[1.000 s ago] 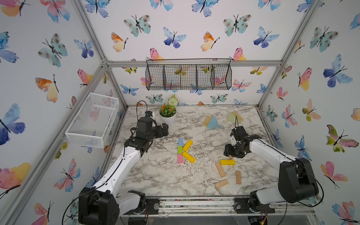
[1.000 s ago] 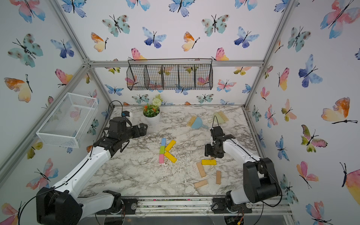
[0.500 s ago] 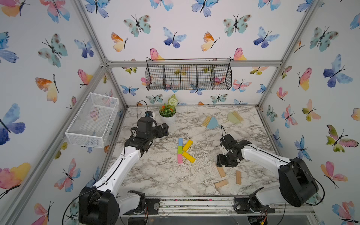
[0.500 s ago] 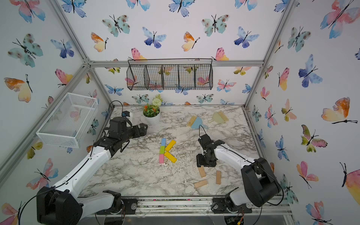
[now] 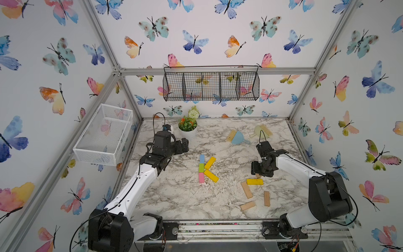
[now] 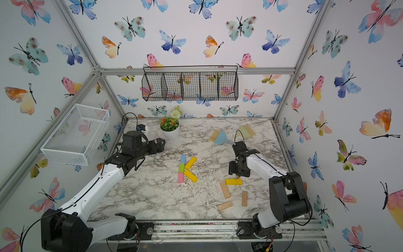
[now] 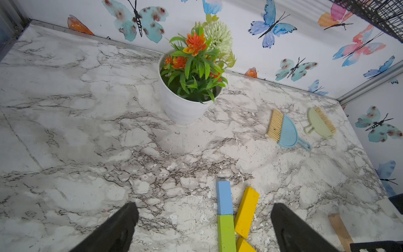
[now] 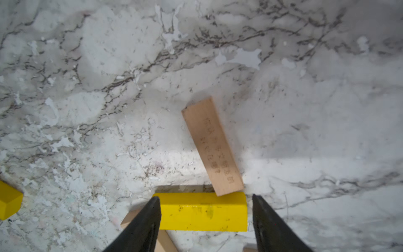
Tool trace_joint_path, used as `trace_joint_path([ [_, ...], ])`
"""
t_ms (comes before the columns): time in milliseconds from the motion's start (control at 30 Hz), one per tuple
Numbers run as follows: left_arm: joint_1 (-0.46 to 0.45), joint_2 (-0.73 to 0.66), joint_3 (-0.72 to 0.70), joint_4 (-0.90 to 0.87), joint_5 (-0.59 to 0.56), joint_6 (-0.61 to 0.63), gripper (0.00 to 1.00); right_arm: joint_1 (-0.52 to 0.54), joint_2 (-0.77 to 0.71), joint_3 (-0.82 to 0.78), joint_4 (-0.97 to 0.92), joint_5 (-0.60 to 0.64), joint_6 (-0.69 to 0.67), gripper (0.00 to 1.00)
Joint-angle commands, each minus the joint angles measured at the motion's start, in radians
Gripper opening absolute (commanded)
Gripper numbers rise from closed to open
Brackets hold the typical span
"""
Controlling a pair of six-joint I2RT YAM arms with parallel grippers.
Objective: Assemble the letter k with building blocks
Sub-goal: Pick up the building block from the center of the board.
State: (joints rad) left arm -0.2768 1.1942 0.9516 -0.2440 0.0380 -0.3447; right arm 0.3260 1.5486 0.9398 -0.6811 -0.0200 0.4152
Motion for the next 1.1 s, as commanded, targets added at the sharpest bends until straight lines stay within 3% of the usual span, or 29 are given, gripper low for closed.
trace_joint_path([
  [0, -0.004, 0.002, 0.022, -0.004, -0.012, 0.002, 0.98, 0.002, 0.062, 0.025, 0.026, -0.008, -0.048, 0.66],
  [567, -0.002, 0.002, 0.022, -0.005, -0.012, 0.001, 0.98, -0.024, 0.165, 0.042, 0.067, 0.024, -0.07, 0.49],
  [1000, -0.003, 0.0, 0.02, -0.005, -0.01, -0.001, 0.98, -0.024, 0.161, 0.07, 0.051, 0.02, -0.072, 0.21],
  [1067, -0.002, 0.0, 0.021, -0.004, -0.012, 0.0, 0.98, -0.024, 0.153, 0.085, 0.044, 0.02, -0.07, 0.2],
])
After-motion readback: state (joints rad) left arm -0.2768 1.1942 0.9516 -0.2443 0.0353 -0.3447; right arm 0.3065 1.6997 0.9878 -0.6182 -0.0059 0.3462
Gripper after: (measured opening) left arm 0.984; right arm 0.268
